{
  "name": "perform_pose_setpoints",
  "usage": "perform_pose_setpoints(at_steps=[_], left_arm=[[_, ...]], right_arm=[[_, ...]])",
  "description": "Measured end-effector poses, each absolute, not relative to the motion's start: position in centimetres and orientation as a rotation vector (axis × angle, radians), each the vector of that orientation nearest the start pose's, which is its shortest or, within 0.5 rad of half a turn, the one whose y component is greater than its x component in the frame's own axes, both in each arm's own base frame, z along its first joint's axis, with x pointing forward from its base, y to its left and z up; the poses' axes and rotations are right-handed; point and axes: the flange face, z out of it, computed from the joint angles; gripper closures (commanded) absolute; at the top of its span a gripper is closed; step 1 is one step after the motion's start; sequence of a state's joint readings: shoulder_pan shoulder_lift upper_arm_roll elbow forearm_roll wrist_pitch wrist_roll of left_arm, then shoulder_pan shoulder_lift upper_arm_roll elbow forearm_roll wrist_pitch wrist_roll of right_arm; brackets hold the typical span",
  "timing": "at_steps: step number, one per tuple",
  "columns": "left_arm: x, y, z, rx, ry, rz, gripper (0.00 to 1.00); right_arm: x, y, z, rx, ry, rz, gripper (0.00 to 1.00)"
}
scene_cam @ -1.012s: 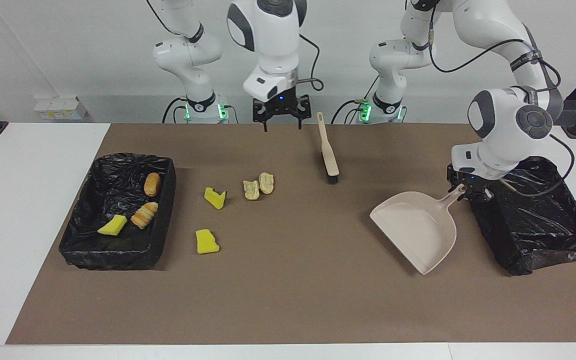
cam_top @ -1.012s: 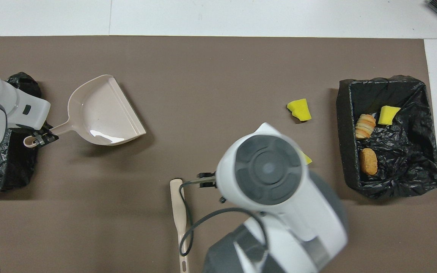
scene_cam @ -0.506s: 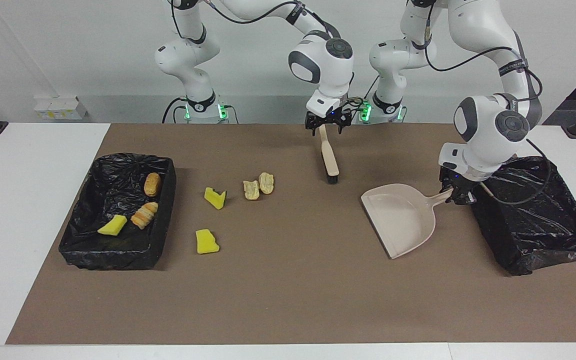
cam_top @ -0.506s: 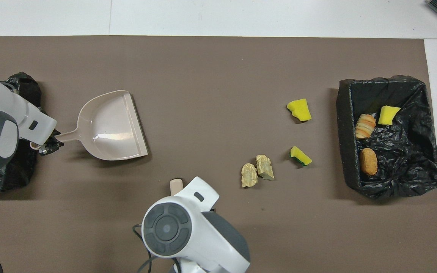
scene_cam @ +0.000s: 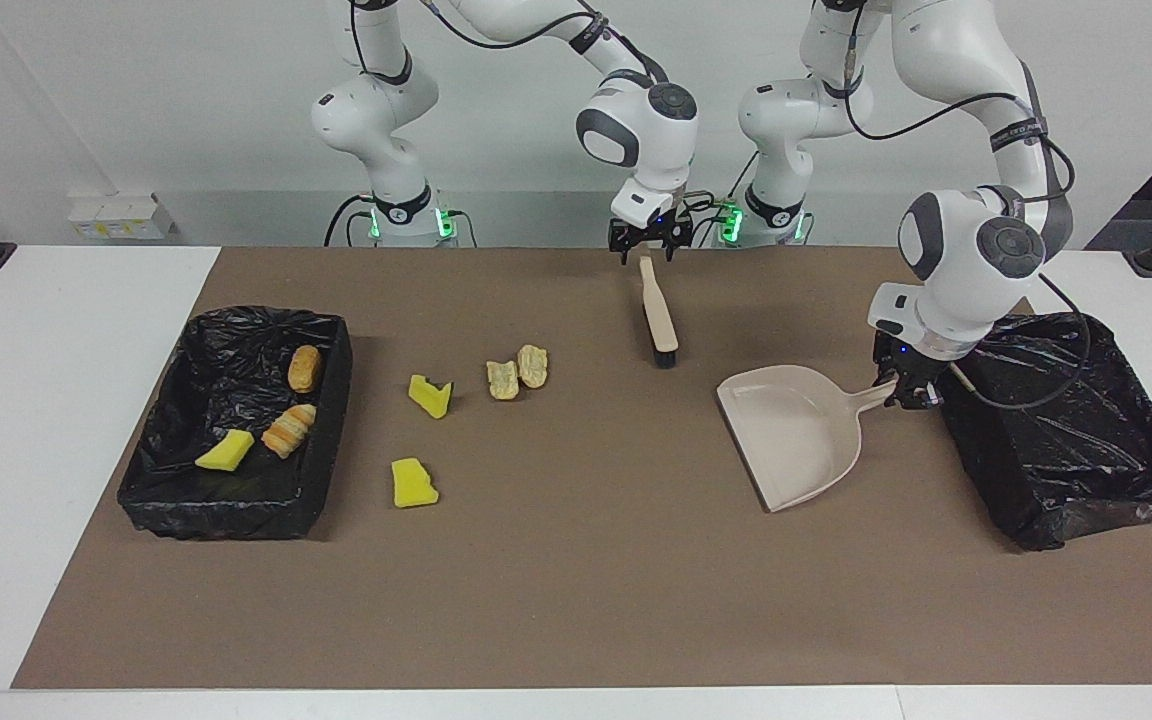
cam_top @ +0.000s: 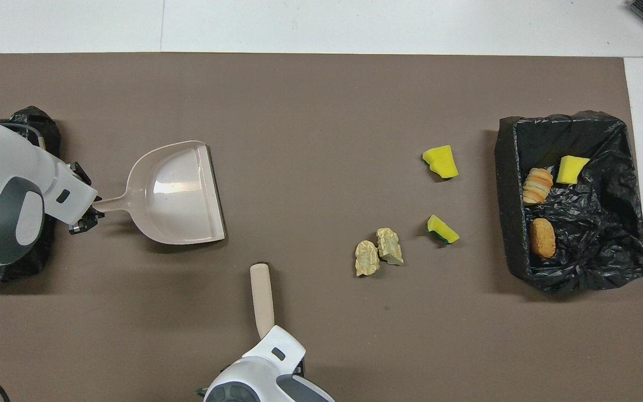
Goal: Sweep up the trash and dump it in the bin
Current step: 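Grasp the beige brush with the right gripper and lift it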
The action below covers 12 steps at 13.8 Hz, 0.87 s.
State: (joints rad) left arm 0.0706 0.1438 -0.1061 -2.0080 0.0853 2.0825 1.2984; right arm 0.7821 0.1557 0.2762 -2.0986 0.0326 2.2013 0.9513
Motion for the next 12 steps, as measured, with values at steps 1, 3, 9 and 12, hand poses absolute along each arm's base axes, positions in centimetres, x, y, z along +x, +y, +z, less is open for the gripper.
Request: perform_pose_setpoints(at_steps=[1,3,9,12], left_arm=[[57.3,-1.4,37.9,-2.418,1.991,0.139,1.00],[57.2,-1.2,37.7,-2.422,1.987,0.142,1.00],[57.1,-1.0,37.5,-2.426,1.985,0.146,1.00],[57.1,-1.1,37.5,-2.424,1.984,0.142,1.00]], right_arm=[[27.4,48.8,34.6,-3.142,-0.136,0.129,0.45],[26.5,49.0,34.8,-3.141,-0.162,0.124,0.62],[25.6,49.5,35.2,-3.123,-0.154,0.098,1.00],[26.1,49.5,35.3,-3.111,-0.097,0.082,1.00]])
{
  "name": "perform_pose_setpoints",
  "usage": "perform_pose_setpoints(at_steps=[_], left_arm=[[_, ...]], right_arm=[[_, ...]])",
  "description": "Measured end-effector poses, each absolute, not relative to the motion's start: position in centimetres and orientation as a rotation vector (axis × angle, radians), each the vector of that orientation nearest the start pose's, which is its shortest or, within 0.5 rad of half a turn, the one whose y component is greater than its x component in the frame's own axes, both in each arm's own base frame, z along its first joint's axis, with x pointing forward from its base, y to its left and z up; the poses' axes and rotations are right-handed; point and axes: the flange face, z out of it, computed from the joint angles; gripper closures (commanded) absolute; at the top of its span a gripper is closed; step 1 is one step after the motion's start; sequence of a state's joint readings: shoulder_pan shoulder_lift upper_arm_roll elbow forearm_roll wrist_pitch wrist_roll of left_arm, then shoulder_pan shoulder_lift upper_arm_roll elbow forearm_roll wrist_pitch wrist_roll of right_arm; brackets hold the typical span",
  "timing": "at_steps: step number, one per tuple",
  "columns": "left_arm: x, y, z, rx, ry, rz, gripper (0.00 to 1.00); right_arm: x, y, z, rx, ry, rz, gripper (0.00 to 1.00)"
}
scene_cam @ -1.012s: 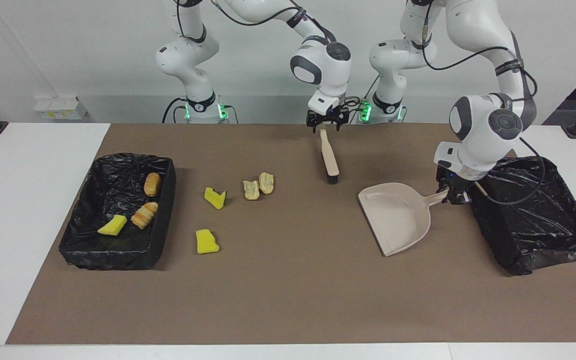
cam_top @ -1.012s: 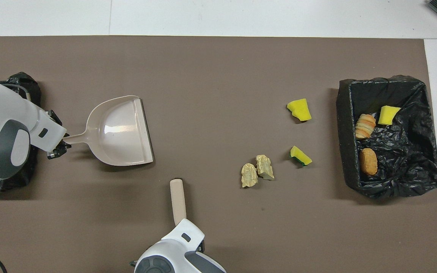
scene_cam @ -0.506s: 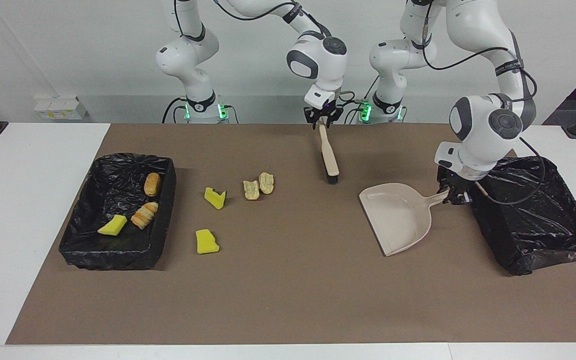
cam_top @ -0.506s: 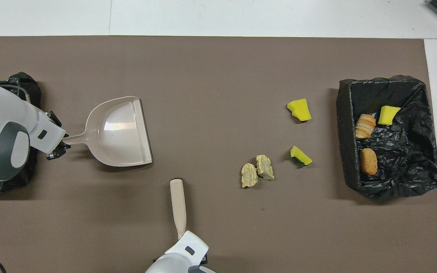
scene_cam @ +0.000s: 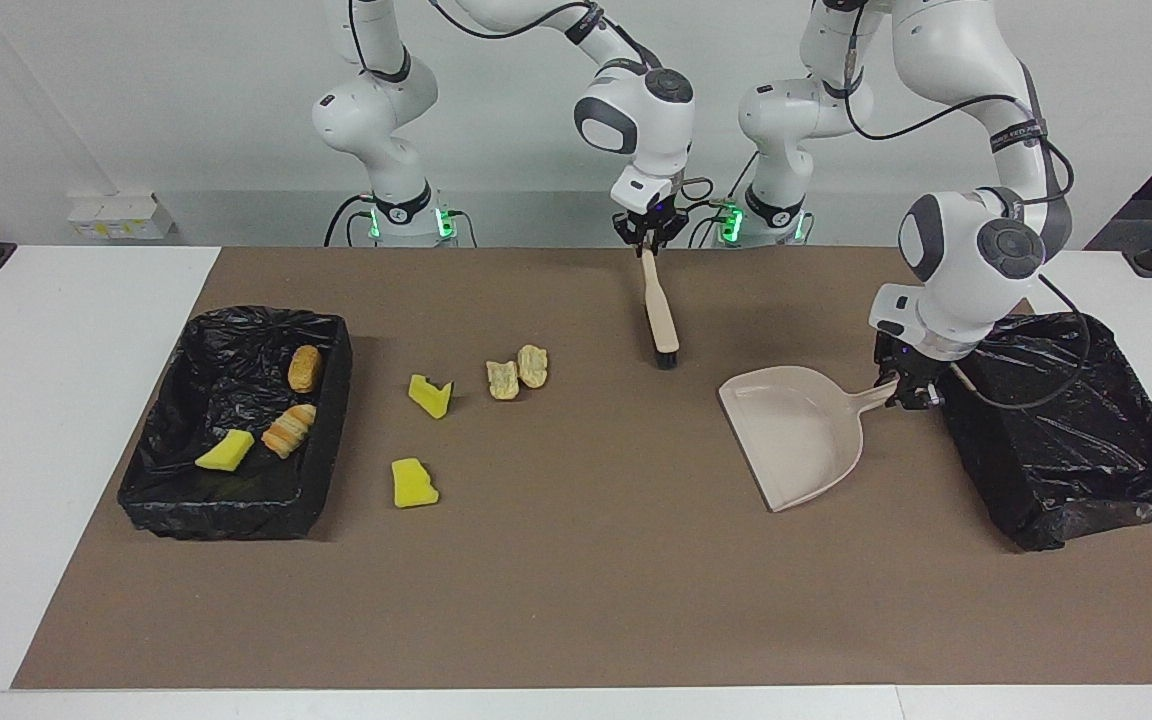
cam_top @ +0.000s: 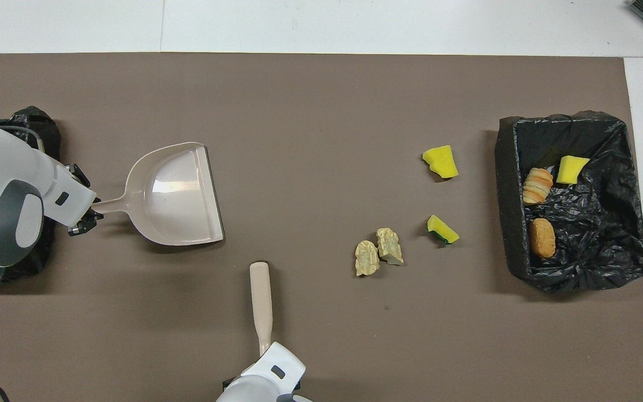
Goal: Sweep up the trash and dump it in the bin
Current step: 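Grasp the beige brush with the right gripper and lift it, then sweep the scraps into the dustpan with the right gripper's brush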
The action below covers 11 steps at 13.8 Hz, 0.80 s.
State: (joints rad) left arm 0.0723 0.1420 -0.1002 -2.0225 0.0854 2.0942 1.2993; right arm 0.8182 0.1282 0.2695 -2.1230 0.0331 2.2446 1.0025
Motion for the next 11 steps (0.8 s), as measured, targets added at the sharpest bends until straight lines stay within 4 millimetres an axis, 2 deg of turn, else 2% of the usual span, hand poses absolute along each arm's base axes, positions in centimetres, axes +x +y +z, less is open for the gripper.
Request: perform_pose_setpoints(at_steps=[2,3,5,6,8,10,11], left_arm=[[57.2,-1.1,37.6,-2.422,1.984,0.136,1.00],[57.2,-1.2,37.6,-2.419,1.984,0.131,1.00],[57.3,-1.5,37.8,-2.410,1.989,0.121,1.00],[57.4,-1.9,37.9,-2.404,1.993,0.115,1.00],[57.4,-3.4,38.0,-2.406,1.987,0.109,1.00],[57.0,-7.1,38.0,-2.415,1.969,0.106,1.00],[56.6,-9.7,38.0,-2.412,1.969,0.104,1.00]], right_arm=[[27.7,49.1,35.6,-3.106,-0.043,0.061,1.00],[29.4,48.4,36.0,-3.106,-0.011,0.033,1.00],[34.8,45.7,38.0,-3.088,0.113,-0.040,1.00],[37.8,43.4,39.6,-3.082,0.168,-0.068,1.00],[42.5,37.6,42.9,-3.099,0.214,-0.092,1.00],[46.2,31.4,45.4,-3.126,0.203,-0.092,1.00],[47.7,28.5,45.9,-3.143,0.180,-0.077,1.00]])
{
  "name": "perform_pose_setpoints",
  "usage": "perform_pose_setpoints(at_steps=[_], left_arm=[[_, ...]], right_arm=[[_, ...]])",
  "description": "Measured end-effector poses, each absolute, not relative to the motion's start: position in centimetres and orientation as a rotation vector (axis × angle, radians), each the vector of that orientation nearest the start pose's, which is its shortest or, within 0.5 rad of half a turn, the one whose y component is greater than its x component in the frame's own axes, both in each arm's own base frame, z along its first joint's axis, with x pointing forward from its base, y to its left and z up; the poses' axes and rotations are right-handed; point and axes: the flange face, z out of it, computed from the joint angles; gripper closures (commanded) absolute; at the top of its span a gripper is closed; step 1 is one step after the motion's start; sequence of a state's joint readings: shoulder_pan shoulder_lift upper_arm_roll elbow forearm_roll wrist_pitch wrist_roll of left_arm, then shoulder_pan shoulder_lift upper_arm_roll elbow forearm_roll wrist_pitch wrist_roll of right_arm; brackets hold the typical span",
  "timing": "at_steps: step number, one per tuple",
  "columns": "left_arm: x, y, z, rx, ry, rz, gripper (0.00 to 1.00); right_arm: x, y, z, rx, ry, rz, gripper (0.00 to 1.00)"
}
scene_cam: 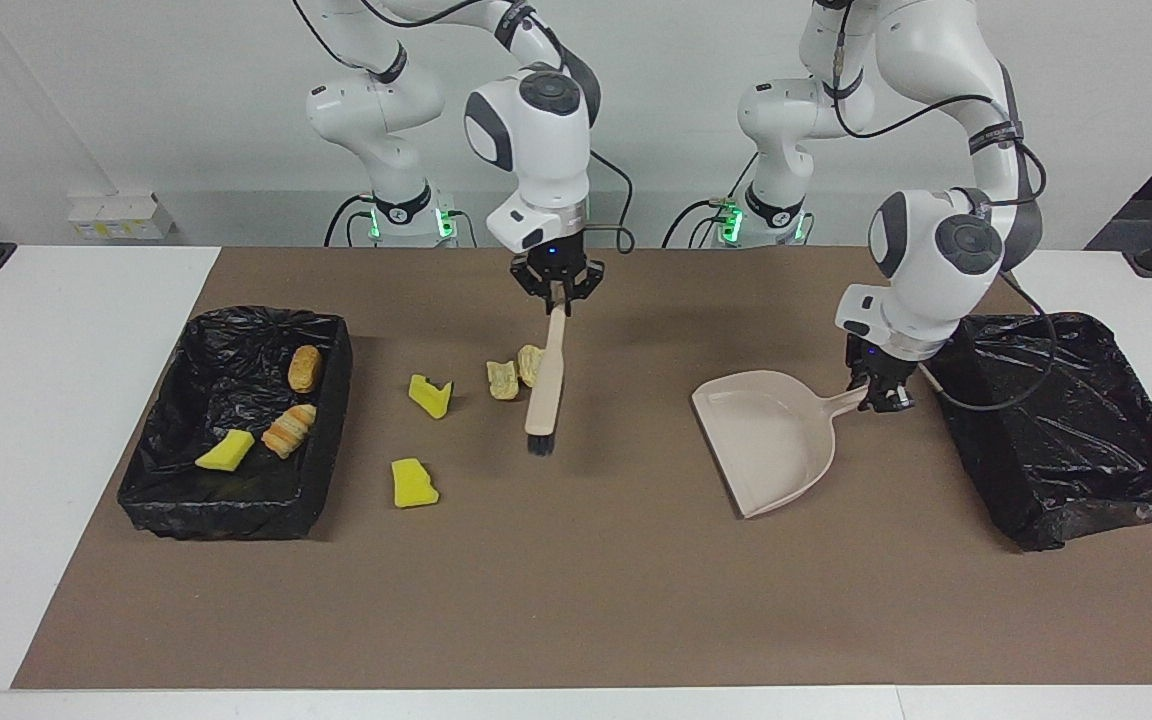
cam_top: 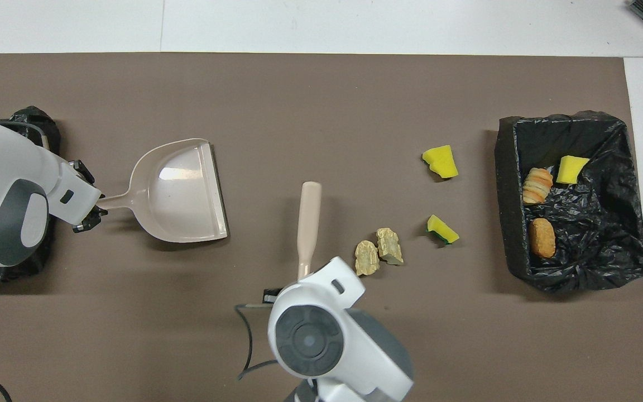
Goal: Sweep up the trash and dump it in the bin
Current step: 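Sweep the scraps into the dustpan with the right gripper's brush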
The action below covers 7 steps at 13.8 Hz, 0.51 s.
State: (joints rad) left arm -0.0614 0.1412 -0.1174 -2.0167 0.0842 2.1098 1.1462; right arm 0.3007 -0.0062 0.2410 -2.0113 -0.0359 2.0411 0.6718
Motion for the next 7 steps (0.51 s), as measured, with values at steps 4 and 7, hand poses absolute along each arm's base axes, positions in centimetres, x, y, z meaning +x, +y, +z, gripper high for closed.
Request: perform_pose_setpoints(at_steps=[4,7], left_arm=[[53.1,-18.4,37.6,-2.395,1.978,0.125,1.00],[49.0,-22.1,37.4,-2.371,1.991,0.151,1.00]], right_arm=[[50.0,18.9,46.5,-3.211,0.081,0.096,1.00],[48.3,12.6,47.1,-3.230,-0.034,0.181,1.00]])
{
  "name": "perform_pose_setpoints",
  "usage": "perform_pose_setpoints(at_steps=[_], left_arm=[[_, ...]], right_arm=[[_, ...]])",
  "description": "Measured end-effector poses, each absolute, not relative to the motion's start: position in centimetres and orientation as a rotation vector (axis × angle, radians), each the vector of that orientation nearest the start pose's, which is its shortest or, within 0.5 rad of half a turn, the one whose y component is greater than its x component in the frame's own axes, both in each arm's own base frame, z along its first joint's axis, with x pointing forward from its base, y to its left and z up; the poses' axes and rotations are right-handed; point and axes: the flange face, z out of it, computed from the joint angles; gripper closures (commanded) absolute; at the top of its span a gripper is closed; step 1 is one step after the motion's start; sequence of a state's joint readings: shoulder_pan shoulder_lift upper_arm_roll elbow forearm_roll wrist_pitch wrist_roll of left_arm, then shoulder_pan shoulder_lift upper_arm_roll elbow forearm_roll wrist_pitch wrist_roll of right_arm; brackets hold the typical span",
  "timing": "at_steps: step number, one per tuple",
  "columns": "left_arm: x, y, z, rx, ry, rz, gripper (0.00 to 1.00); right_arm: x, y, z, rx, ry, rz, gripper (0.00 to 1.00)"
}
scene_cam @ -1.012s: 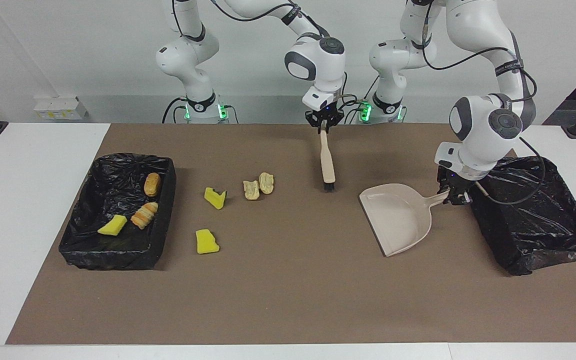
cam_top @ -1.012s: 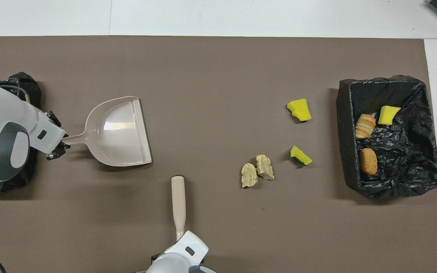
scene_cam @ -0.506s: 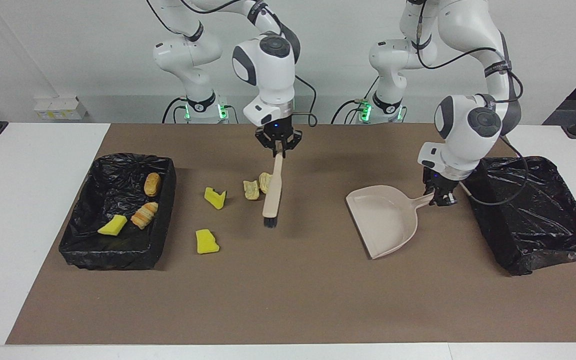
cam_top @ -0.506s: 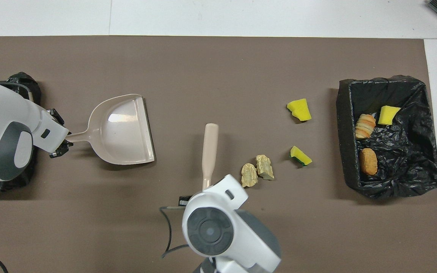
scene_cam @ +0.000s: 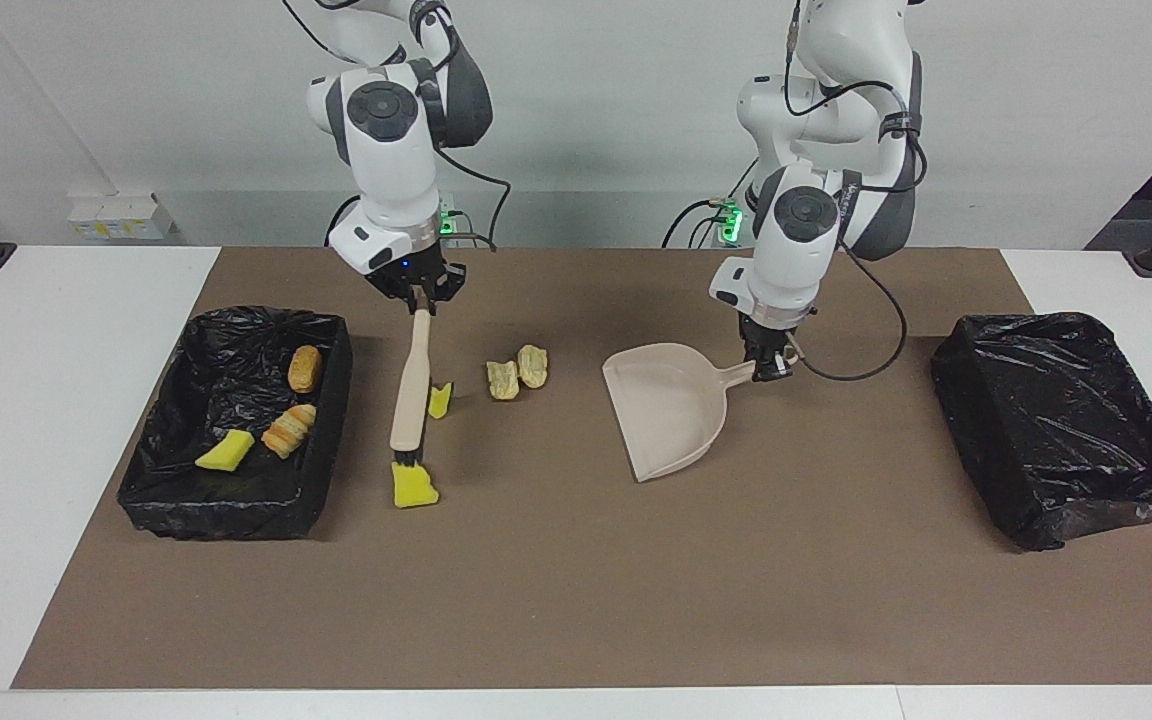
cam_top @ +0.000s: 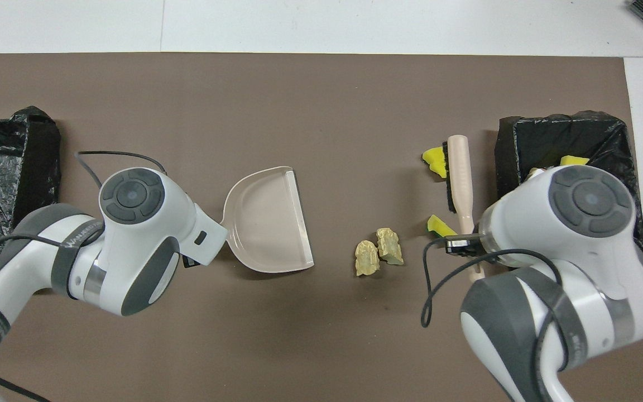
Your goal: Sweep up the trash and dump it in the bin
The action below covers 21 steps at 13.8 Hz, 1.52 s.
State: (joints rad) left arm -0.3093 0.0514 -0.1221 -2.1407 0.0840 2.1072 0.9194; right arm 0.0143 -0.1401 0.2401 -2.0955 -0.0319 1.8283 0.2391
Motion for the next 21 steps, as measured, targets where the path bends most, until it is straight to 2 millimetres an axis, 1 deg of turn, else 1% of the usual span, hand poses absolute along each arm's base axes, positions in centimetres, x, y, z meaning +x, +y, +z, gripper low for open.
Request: perform_pose_setpoints(at_steps=[2,3,4,5,6,7,8,9,11,12,13,14,15,18,19,21], left_arm=[[47.4,-23.2,37.6,-2.366,1.987,0.154,1.00],[46.6,-23.6,37.5,-2.361,1.990,0.160,1.00],[45.9,-23.7,37.4,-2.361,1.987,0.167,1.00],[45.5,-23.8,37.4,-2.364,1.981,0.171,1.00],[45.2,-23.7,37.3,-2.365,1.979,0.173,1.00],[45.1,-23.6,37.3,-2.367,1.976,0.175,1.00],[45.0,-23.6,37.2,-2.369,1.973,0.177,1.00],[44.9,-23.6,37.1,-2.376,1.964,0.181,1.00],[44.5,-23.7,36.9,-2.388,1.946,0.189,1.00],[44.2,-23.8,36.9,-2.394,1.937,0.188,1.00],[43.9,-23.8,36.9,-2.397,1.931,0.188,1.00],[43.6,-23.9,36.9,-2.400,1.926,0.189,1.00],[43.3,-24.0,36.8,-2.399,1.924,0.189,1.00],[42.2,-24.7,36.3,-2.388,1.934,0.184,1.00],[42.0,-24.9,36.2,-2.384,1.937,0.176,1.00],[41.9,-24.8,36.2,-2.383,1.938,0.161,1.00]], right_arm=[[46.4,8.4,45.8,-3.222,-0.139,0.247,1.00],[45.5,5.9,45.0,-3.216,-0.162,0.287,1.00],[44.6,4.1,44.1,-3.209,-0.171,0.323,1.00],[43.7,3.2,43.2,-3.203,-0.180,0.360,1.00],[43.0,3.3,42.2,-3.199,-0.191,0.395,1.00],[42.5,4.3,41.3,-3.195,-0.227,0.427,1.00],[42.1,5.9,40.6,-3.194,-0.267,0.447,1.00],[41.7,8.1,40.3,-3.205,-0.282,0.452,1.00],[40.5,14.2,39.5,-3.242,-0.279,0.420,1.00],[39.8,17.6,38.8,-3.254,-0.278,0.370,1.00],[39.2,20.5,38.0,-3.245,-0.280,0.328,1.00],[38.7,23.0,37.4,-3.220,-0.282,0.305,1.00],[38.6,24.9,37.2,-3.194,-0.285,0.292,1.00],[39.1,30.3,37.5,-3.128,-0.238,0.245,1.00],[39.0,32.3,38.1,-3.103,-0.221,0.243,1.00],[38.7,35.9,39.9,-3.065,-0.206,0.214,1.00]])
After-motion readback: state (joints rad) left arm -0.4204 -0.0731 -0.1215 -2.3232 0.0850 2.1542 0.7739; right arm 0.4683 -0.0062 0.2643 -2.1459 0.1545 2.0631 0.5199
